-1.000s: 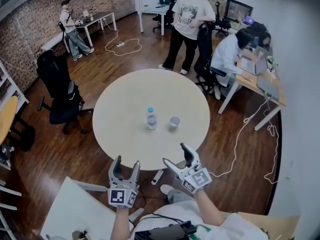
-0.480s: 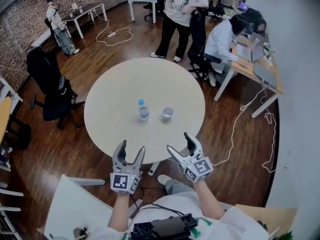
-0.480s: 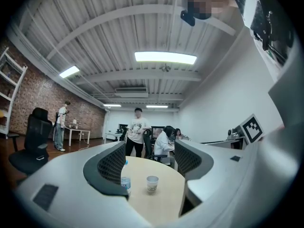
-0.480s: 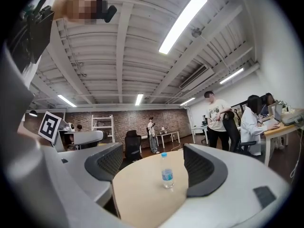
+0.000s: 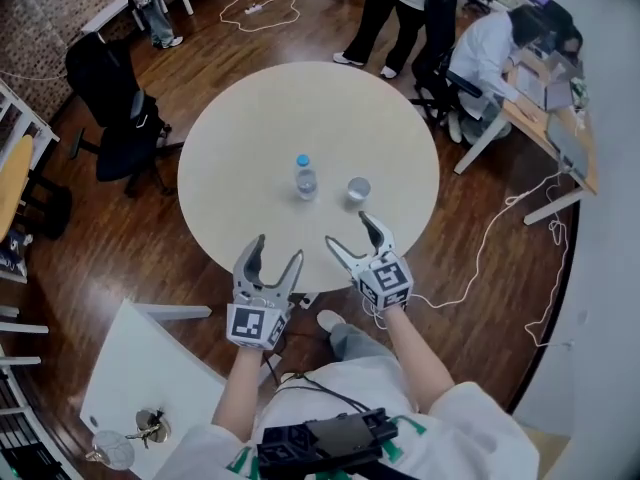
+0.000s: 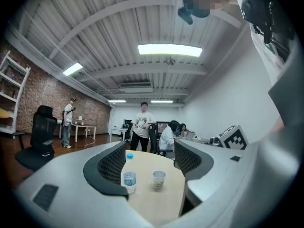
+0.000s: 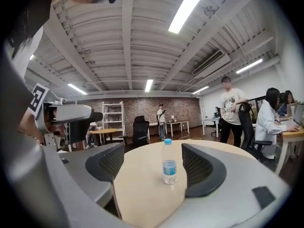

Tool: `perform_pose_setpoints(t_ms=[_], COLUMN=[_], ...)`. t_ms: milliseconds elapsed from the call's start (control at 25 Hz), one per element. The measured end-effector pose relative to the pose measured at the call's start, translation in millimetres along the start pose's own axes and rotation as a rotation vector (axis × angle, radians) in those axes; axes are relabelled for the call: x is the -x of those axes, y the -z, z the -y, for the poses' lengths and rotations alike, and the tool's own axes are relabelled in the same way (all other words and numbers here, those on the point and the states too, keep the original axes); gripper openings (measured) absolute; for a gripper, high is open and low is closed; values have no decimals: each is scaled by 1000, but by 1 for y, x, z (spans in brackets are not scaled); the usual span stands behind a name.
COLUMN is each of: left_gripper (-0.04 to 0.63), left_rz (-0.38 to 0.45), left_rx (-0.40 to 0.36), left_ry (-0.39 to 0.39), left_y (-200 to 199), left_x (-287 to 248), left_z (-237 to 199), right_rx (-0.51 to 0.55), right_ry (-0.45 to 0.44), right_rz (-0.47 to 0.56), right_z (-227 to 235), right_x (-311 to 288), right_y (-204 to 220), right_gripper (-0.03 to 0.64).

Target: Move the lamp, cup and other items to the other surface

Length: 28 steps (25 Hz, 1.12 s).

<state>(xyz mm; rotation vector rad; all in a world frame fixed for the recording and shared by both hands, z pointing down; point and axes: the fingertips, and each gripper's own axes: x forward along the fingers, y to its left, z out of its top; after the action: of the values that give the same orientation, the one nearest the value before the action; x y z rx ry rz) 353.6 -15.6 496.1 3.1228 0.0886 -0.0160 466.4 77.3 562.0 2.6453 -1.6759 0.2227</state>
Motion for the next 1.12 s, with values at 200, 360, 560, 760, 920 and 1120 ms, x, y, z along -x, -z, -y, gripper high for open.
perform_pose_setpoints(t_ms=[200,360,560,760,920,1120], left_gripper=[313,313,313,313,313,313], left_rz=[-50,-56,-88,-93,-101,-80], left_rx=[8,-6,14,35,20,71], left_ry=[-81,-163,-260,-321,-348,-368], left_y=[5,17,25,20,23,6], left_x=[3,11,29,36,44,57], left_z=[-18,-41,-62,-70,-74,-65], right_rx=[22,33,38,58,88,71], right_ry=[-73,-90,-87,-78,-78,-94], right_rz=[-39,-70,-101,-156,-200,-163], right_z=[16,33,50,62,61,37], right_x=[-75,-132,-193,-226,-229,-195], right_y=[10,15,23,34,33,17], right_gripper=[382,376,323,220,155,153])
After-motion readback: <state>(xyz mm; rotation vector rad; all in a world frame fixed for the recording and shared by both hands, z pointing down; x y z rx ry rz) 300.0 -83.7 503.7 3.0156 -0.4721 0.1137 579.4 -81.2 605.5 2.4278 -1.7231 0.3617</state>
